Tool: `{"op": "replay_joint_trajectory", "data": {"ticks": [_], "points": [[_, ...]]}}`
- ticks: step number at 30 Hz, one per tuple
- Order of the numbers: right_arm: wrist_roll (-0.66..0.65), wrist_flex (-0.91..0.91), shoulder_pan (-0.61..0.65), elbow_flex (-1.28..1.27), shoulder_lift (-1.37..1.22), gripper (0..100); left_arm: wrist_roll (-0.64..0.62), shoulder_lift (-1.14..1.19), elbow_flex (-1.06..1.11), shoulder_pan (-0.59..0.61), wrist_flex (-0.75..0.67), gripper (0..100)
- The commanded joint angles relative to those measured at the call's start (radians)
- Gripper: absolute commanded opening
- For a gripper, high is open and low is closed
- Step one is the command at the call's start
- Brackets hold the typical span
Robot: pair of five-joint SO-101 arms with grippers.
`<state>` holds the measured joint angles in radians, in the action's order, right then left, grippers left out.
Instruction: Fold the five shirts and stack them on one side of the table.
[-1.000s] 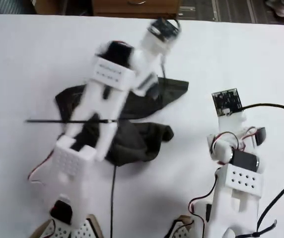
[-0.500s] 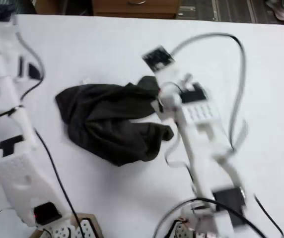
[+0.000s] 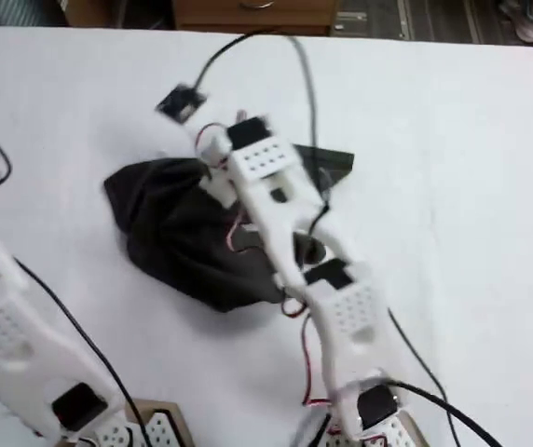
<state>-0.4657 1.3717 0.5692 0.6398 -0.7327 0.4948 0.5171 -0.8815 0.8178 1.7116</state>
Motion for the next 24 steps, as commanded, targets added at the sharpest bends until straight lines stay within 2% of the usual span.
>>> {"op": "replay_joint_trajectory", "data": {"ticks": [1, 4, 10, 13, 19, 24], "points": [[-0.023, 0.030, 0.025, 0.114, -0.079, 44.3, 0.032, -0.063, -0.004, 0.043, -0.012, 29], [-0.051, 0.088, 0.076, 0.184, -0.119, 44.3, 0.052, -0.063, -0.004, 0.064, -0.012, 29], [-0.281, 0.240, 0.197, 0.321, -0.124, 44.3, 0.052, -0.063, -0.002, 0.069, -0.012, 29], [-0.356, 0.277, 0.240, 0.393, -0.130, 44.3, 0.052, -0.063, -0.002, 0.069, -0.012, 29], [-0.377, 0.189, 0.251, 0.427, -0.137, 44.3, 0.054, -0.063, -0.010, 0.123, -0.023, 29], [-0.377, 0.165, 0.263, 0.416, -0.243, 44.3, 0.054, -0.063, -0.002, 0.198, -0.048, 29]]}}
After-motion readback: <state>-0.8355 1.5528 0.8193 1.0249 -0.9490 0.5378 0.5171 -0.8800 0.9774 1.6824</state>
